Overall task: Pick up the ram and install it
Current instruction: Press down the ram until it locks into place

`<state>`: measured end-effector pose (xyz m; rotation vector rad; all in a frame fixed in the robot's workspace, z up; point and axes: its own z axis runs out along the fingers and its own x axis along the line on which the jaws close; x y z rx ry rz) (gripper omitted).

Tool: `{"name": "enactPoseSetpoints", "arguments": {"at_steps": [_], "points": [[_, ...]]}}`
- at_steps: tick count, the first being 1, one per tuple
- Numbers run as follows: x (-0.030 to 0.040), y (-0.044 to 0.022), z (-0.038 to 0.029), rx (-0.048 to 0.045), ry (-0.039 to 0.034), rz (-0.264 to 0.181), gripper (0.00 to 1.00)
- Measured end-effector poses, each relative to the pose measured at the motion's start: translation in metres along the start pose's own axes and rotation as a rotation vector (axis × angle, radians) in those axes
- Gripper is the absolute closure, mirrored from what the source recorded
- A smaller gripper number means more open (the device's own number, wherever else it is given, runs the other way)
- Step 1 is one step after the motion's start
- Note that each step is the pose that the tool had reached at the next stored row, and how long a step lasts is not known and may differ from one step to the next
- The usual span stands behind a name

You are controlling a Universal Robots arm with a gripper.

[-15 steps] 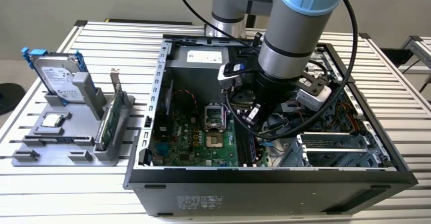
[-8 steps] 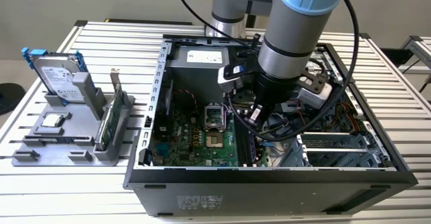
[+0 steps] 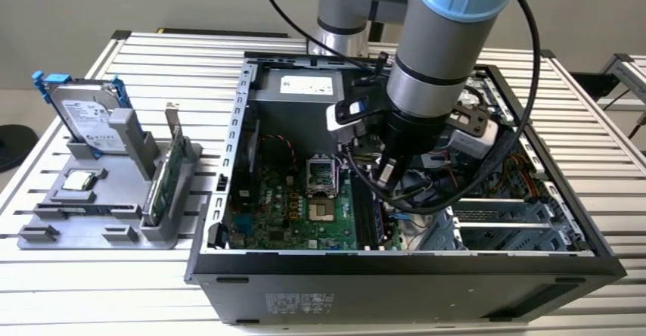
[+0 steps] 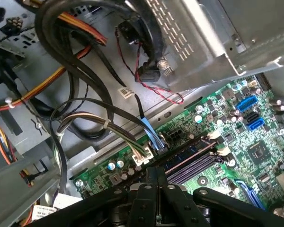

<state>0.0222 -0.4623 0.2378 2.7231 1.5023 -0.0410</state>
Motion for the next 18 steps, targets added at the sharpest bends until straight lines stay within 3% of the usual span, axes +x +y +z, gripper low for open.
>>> {"name": "enactPoseSetpoints", "arguments": {"at_steps": [18], "points": [[0.0000,-0.0003,0.0000,-0.0069,0.0031,-0.185,1.00]]}}
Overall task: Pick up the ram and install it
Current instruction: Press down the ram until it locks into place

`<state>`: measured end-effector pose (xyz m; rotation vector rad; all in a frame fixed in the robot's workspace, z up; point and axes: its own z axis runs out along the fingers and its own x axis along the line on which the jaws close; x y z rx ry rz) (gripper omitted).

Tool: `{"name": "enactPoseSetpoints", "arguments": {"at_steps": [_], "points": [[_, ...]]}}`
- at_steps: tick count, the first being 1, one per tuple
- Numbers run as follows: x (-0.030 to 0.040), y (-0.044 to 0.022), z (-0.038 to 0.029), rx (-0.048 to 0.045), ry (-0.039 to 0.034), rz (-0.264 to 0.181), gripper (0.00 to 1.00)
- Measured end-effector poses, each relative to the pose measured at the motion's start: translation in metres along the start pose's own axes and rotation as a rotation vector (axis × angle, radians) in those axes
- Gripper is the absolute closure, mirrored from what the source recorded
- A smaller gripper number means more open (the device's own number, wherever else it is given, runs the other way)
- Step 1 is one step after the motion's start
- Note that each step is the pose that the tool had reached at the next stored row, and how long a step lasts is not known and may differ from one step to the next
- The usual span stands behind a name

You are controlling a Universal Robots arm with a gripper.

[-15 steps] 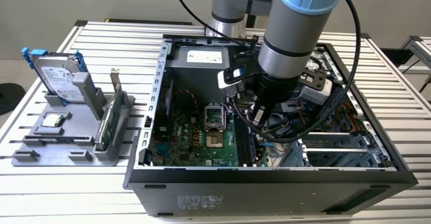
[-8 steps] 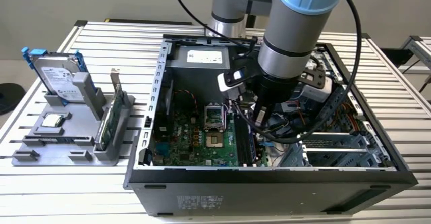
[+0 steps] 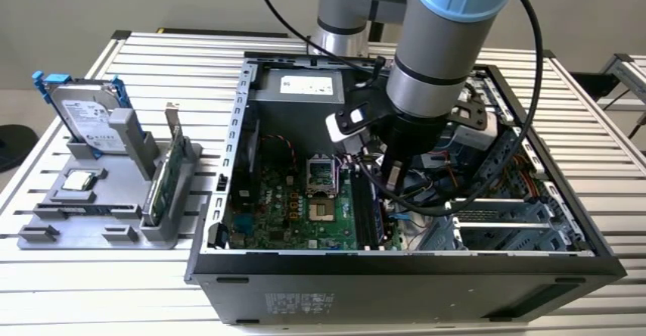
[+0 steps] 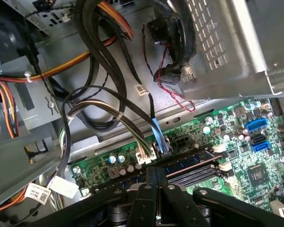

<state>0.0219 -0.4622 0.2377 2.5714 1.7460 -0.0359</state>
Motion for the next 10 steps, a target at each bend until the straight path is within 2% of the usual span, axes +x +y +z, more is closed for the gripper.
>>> {"name": "enactPoseSetpoints", "arguments": {"at_steps": [10], "points": [[-0.0002,-0.0006,0.0000,-0.0032,0.0020,-0.092,1.00]]}}
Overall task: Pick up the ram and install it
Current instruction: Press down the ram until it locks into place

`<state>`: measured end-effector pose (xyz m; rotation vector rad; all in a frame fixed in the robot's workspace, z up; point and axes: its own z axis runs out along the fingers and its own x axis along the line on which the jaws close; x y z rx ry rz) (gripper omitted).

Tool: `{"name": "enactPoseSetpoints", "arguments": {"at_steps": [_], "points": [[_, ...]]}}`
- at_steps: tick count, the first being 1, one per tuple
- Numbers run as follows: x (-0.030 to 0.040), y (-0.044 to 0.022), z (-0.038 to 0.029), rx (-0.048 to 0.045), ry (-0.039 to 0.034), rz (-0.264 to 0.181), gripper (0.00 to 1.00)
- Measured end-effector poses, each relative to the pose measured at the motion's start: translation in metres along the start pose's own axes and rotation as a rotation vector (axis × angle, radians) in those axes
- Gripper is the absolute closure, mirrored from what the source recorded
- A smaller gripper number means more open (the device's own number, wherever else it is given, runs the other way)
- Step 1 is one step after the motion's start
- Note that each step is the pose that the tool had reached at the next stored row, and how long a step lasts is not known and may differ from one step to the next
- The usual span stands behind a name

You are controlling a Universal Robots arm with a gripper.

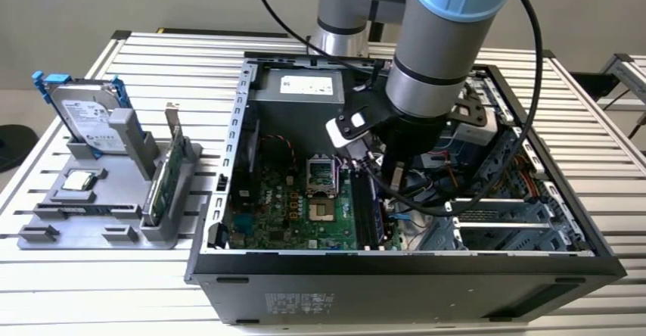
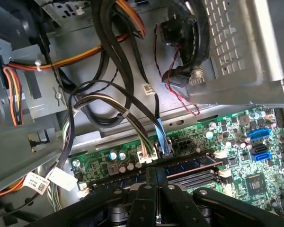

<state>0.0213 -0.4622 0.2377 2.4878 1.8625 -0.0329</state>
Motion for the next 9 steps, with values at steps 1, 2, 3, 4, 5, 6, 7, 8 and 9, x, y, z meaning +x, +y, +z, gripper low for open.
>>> {"name": "enactPoseSetpoints", "arguments": {"at_steps": [1,2,3,4,5,6,7,8,9], "points": [[0.0000,-0.0001,0.0000,-0.0004,0.0004,-0.011,1.00],[0.0000,-0.0001,0.0000,-0.0007,0.0005,-0.020,1.00],[0.0000,-0.0003,-0.0001,-0.0011,0.0005,-0.031,1.00],[0.0001,-0.0004,-0.0001,-0.0015,0.0007,-0.042,1.00],[0.0003,-0.0005,-0.0001,-0.0019,0.0011,-0.053,1.00],[0.0005,-0.0006,0.0000,-0.0022,0.0014,-0.064,1.00],[0.0006,-0.0008,0.0000,-0.0026,0.0016,-0.074,1.00],[0.0009,-0.0010,0.0000,-0.0030,0.0017,-0.085,1.00],[0.0011,-0.0012,0.0000,-0.0034,0.0018,-0.095,1.00]]}}
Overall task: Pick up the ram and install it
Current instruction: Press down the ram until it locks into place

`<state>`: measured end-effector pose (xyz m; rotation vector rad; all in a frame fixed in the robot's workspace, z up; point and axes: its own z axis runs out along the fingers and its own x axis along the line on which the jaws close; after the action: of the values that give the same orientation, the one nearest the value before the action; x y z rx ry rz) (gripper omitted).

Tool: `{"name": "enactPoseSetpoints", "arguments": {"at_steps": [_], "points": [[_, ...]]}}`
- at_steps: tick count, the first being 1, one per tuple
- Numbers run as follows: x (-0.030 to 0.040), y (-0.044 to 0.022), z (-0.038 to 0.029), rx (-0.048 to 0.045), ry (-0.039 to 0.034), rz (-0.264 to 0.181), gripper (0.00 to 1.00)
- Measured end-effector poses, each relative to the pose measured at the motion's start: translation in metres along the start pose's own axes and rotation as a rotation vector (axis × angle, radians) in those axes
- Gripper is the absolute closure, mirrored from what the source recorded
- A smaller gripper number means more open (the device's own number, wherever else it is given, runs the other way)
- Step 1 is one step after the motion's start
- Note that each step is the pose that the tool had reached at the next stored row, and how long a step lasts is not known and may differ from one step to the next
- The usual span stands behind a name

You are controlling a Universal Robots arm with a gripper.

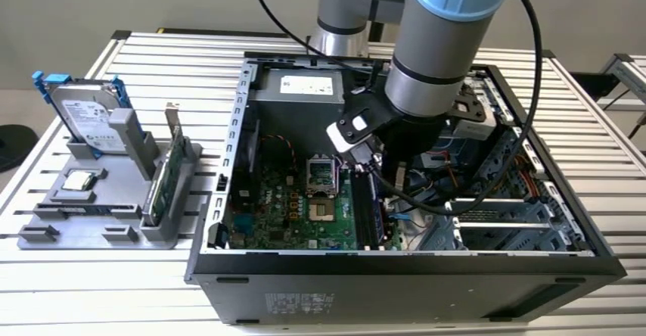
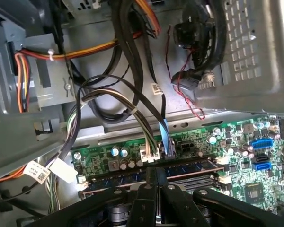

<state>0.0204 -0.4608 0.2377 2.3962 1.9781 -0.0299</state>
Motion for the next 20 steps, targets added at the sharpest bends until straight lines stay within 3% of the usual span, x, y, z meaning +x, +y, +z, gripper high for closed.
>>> {"name": "enactPoseSetpoints", "arguments": {"at_steps": [16,20], "points": [[0.0028,-0.0057,0.0017,-0.0050,0.0021,-0.136,1.00],[0.0028,-0.0059,0.0018,-0.0050,0.0022,-0.138,1.00]]}}
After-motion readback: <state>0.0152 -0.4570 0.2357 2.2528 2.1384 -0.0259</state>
